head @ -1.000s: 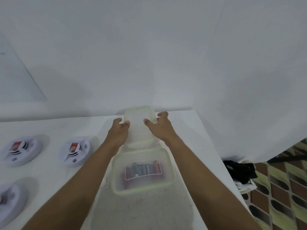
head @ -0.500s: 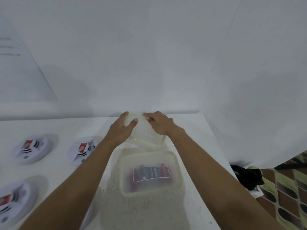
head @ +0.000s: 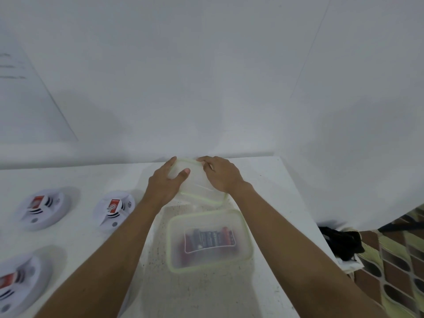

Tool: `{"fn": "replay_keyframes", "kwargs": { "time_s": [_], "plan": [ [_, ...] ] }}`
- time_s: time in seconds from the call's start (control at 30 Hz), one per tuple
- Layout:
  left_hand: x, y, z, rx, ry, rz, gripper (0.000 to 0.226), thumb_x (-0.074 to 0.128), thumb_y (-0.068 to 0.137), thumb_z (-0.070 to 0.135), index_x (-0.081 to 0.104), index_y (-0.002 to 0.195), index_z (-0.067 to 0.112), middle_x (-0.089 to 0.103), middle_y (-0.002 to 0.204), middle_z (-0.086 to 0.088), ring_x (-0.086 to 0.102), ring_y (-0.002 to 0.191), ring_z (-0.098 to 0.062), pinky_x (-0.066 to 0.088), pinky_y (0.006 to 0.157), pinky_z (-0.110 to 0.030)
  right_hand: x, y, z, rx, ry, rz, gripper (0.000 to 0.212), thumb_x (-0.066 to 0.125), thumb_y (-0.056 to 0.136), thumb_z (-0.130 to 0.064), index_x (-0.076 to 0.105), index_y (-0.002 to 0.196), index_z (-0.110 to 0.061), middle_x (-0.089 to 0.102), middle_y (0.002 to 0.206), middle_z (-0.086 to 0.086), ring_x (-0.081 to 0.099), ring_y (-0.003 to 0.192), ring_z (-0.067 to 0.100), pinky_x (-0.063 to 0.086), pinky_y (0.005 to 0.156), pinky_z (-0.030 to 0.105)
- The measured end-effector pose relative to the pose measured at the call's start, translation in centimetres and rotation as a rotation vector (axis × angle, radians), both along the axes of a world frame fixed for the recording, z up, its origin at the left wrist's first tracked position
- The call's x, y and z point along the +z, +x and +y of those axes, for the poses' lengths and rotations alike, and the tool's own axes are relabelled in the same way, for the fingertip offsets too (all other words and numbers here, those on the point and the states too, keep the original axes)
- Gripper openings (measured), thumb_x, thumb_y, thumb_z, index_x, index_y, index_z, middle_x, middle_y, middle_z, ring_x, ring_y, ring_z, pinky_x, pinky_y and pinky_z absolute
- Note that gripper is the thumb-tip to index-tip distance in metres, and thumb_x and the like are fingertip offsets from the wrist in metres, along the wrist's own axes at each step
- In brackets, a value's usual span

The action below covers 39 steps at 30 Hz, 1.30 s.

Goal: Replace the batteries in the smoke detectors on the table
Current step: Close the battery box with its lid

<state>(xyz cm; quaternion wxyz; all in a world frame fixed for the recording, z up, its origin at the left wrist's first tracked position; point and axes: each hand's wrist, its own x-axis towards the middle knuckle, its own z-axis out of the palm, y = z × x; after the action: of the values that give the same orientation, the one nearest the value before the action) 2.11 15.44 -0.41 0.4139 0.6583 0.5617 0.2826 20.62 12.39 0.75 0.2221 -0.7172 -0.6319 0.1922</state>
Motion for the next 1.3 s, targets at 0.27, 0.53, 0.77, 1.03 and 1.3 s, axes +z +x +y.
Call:
{"fn": "replay_keyframes", "kwargs": {
  "time_s": [0.27, 0.53, 0.77, 1.03, 1.3],
  "plan": [
    [0.2, 0.1, -0.3, 0.009, -0.008, -0.028, 0.069, 0.061, 0.086, 0.06, 0.04, 0.147, 0.035, 0.041, 0.152, 0.005, 0.039, 0.139, -0.02, 0.034, 0.112, -0.037, -0.1, 0.2, -0.7, 0.086, -0.037, -0.136, 0.062, 0.043, 0.095, -0.069, 0.042, 0.149, -0.039, 0.051, 0.148, -0.004, 0.044, 0.139, 0.021, 0.033, 0.114, 0.048],
    [0.3, 0.0, -0.1, 0.011, -0.01, -0.017, 0.068, 0.059, 0.086, 0.061, 0.04, 0.146, 0.035, 0.041, 0.153, 0.006, 0.039, 0.139, -0.021, 0.034, 0.113, -0.039, -0.1, 0.3, -0.9, 0.126, -0.03, -0.181, 0.058, 0.037, 0.1, -0.064, 0.035, 0.153, -0.04, 0.046, 0.154, -0.005, 0.042, 0.141, 0.024, 0.031, 0.114, 0.047],
    [0.6, 0.1, -0.2, 0.019, -0.017, 0.03, 0.066, 0.057, 0.088, 0.06, 0.04, 0.147, 0.033, 0.039, 0.154, 0.004, 0.039, 0.139, -0.023, 0.034, 0.114, -0.04, 0.3, 0.2, -1.2, 0.143, -0.044, -0.205, 0.055, 0.035, 0.103, -0.057, 0.034, 0.154, -0.038, 0.046, 0.154, -0.004, 0.043, 0.14, 0.026, 0.032, 0.112, 0.047],
    [0.9, 0.1, -0.8, 0.046, -0.02, 0.031, 0.064, 0.055, 0.091, 0.058, 0.041, 0.147, 0.031, 0.043, 0.152, 0.001, 0.041, 0.137, -0.025, 0.035, 0.113, -0.044, 0.7, 0.1, -1.5, 0.143, -0.03, -0.228, 0.054, 0.035, 0.103, -0.058, 0.034, 0.154, -0.04, 0.046, 0.154, -0.006, 0.04, 0.14, 0.026, 0.024, 0.111, 0.046],
    [1.4, 0.9, -1.5, 0.138, -0.083, -0.024, 0.051, 0.06, 0.091, 0.048, 0.044, 0.13, 0.019, 0.055, 0.126, -0.006, 0.056, 0.102, -0.024, 0.052, 0.084, -0.037, 0.9, -0.6, -3.7, -0.188, -0.057, -0.078, 0.073, 0.047, 0.096, -0.06, 0.026, 0.157, -0.024, 0.02, 0.163, 0.004, 0.022, 0.148, 0.03, 0.025, 0.113, 0.054]
  ]
}}
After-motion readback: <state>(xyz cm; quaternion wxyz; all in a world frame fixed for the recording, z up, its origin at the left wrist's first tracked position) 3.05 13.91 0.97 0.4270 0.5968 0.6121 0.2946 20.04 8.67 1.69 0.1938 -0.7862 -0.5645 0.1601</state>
